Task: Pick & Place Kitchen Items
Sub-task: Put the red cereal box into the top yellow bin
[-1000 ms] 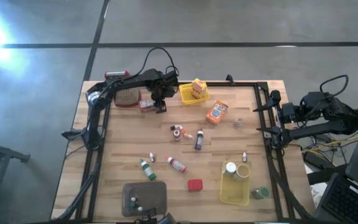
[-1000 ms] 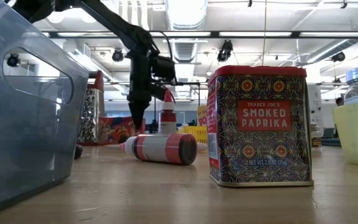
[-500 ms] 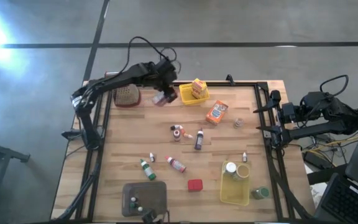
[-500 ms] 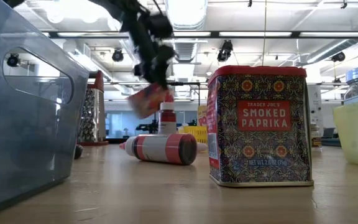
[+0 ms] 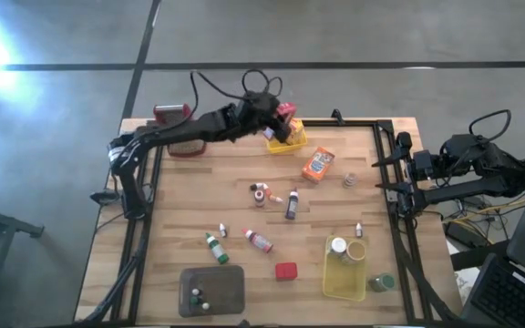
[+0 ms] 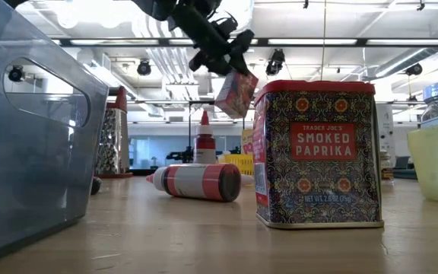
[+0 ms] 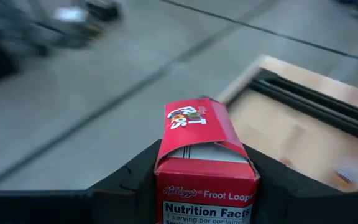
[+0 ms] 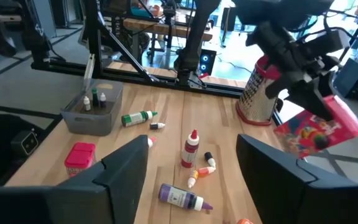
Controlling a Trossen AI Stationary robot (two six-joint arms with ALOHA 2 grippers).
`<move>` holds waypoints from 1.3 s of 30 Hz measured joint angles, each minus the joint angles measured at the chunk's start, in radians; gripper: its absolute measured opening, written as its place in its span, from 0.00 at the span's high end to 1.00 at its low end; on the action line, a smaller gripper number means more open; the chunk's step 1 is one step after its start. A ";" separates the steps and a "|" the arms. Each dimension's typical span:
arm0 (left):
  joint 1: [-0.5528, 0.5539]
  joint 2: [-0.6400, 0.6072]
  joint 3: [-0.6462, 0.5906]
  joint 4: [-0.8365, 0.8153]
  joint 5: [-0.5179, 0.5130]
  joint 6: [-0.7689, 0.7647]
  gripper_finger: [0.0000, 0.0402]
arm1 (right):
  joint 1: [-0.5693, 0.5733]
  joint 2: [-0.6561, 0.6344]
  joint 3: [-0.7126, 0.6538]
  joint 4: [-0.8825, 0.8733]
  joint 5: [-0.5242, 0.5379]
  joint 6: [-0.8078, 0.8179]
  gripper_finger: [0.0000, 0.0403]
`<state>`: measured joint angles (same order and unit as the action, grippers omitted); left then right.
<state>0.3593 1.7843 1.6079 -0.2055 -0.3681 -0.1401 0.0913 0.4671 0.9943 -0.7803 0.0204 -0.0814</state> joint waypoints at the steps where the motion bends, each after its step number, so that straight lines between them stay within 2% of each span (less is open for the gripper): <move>1: -0.012 0.005 -0.006 0.028 -0.049 -0.003 0.54 | 0.000 0.000 0.000 0.000 0.000 0.000 0.42; 4: -0.042 0.015 -0.036 0.099 -0.156 -0.017 0.54 | 0.000 0.000 0.000 0.000 0.000 -0.005 0.43; 10: -0.073 0.018 -0.182 0.378 -0.328 -0.055 0.54 | 0.000 0.000 0.000 0.000 0.000 -0.005 0.46; 15: -0.071 0.018 -0.306 0.562 -0.347 -0.150 0.54 | 0.000 0.000 0.000 0.000 0.000 -0.001 0.44; 21: -0.071 0.018 -0.382 0.599 -0.406 -0.235 0.54 | 0.000 0.000 0.000 0.000 0.000 0.000 0.39; 26: -0.071 0.059 -0.381 0.652 -0.528 -0.239 0.54 | 0.000 0.000 0.000 0.000 0.000 -0.003 0.35; 31: -0.071 0.150 -0.337 0.668 -0.531 -0.255 0.54 | 0.000 0.000 0.000 0.000 0.000 -0.005 0.31; 39: -0.077 0.272 -0.211 0.667 -0.624 -0.212 0.54 | 0.000 0.000 0.000 0.000 0.000 -0.004 0.24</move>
<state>0.2823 2.0566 1.3970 0.4610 -0.9917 -0.3523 0.0914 0.4671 0.9939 -0.7807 0.0206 -0.0854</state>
